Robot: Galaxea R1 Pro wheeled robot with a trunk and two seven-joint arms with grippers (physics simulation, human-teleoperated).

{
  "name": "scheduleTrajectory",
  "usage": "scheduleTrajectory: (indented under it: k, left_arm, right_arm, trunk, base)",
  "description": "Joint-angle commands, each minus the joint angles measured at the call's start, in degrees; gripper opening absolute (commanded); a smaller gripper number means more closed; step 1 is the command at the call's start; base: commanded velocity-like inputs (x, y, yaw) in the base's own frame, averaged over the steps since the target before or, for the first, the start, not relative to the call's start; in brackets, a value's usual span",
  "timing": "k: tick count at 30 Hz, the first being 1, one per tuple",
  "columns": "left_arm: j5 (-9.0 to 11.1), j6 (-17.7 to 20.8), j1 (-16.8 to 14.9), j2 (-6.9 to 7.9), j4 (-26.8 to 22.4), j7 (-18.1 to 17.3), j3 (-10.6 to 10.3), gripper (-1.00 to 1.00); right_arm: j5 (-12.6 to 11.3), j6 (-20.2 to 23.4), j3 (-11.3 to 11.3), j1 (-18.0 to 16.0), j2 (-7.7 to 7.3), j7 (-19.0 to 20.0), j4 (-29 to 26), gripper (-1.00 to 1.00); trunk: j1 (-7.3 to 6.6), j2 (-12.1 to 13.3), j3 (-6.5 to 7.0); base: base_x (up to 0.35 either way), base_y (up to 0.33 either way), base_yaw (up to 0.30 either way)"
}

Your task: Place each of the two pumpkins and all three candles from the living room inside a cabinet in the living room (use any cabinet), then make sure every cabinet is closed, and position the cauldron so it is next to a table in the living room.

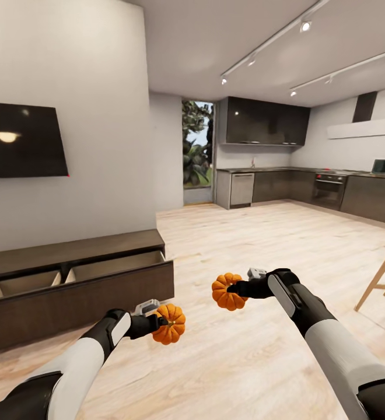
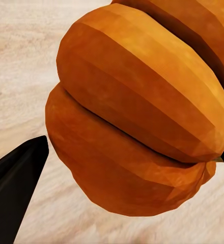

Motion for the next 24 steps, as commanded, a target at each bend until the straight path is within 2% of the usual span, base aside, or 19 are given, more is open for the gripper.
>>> scheduleTrajectory:
  k: [1, 24]
  left_arm:
    - [0.51, 0.45, -0.01, -0.02, -0.09, 0.24, 0.09, -1.0]
    - [0.51, 0.45, -0.01, -0.02, -0.09, 0.24, 0.08, -1.0]
  right_arm:
    - [0.5, 0.15, 0.17, -0.03, -0.06, 0.47, -0.05, -1.0]
    - [0.5, 0.08, 0.27, -0.03, -0.06, 0.54, -0.04, -1.0]
  trunk:
    - [-0.24, 0.38, 0.02]
    - [-5.29, 9.61, 2.09]
  base:
    - [0.0, 0.0, 0.088]
    - [0.0, 0.0, 0.087]
